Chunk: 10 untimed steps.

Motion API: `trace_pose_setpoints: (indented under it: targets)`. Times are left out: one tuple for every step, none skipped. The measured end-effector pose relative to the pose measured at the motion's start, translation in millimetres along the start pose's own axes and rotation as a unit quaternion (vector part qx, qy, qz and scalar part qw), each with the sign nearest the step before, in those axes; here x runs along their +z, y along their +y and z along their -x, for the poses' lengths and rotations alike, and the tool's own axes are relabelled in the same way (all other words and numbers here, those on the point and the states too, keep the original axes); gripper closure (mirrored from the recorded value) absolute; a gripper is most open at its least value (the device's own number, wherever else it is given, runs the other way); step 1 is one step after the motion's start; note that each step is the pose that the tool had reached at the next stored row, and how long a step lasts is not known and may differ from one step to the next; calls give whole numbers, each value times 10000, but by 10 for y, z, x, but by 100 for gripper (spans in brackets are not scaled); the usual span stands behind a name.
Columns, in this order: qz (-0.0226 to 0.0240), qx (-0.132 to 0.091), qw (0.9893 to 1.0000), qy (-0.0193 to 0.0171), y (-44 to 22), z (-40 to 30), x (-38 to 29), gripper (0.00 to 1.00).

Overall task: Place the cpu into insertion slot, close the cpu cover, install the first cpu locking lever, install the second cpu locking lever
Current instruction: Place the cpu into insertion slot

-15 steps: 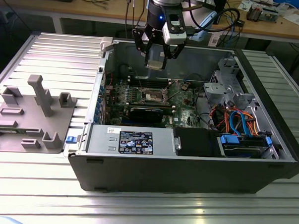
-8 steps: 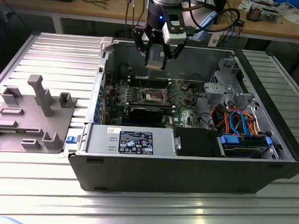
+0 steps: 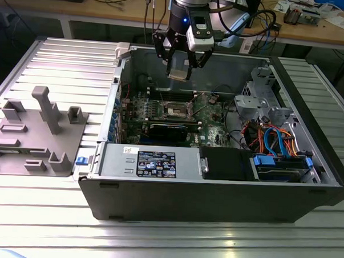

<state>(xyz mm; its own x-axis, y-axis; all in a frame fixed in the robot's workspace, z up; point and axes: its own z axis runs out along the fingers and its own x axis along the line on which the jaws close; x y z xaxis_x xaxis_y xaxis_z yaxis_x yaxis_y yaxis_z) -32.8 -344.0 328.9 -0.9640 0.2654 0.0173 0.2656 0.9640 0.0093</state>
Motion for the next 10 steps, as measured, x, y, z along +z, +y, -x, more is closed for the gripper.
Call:
trace_pose_setpoints:
  targets:
    - [0, 4, 10000, 0, 0, 0, 0, 46]
    - [0, 13, 10000, 0, 0, 0, 0, 46]
    - [0, 17, 10000, 0, 0, 0, 0, 46]
    - [1, 21, 10000, 0, 0, 0, 0, 46]
    - [0, 24, 10000, 0, 0, 0, 0, 46]
    - [0, 28, 10000, 0, 0, 0, 0, 46]
    - [1, 31, 10000, 0, 0, 0, 0, 46]
    - [1, 34, 10000, 0, 0, 0, 0, 46]
    - [1, 37, 10000, 0, 0, 0, 0, 46]
    - [1, 40, 10000, 0, 0, 0, 0, 46]
